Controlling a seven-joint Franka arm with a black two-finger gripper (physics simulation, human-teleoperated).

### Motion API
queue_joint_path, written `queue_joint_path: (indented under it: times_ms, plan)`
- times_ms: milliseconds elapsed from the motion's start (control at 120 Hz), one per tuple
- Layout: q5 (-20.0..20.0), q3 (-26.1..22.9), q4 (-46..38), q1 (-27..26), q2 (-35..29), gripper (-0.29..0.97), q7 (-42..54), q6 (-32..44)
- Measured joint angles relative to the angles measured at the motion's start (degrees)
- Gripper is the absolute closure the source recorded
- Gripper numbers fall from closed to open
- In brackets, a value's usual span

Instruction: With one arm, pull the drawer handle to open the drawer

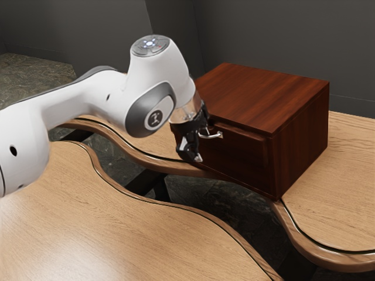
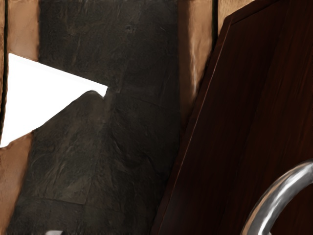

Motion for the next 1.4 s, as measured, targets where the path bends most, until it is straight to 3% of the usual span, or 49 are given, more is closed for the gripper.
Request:
queue_joint_path:
  times_ms: [683,1400]
  plan:
    - [-0.1,0.1,-17.0,0.1,-15.2,0.32,-0.4,-1.6]
    - [-0.1,-1.4,-24.2,0.6,-23.6,0.34,-0.6,-4.0]
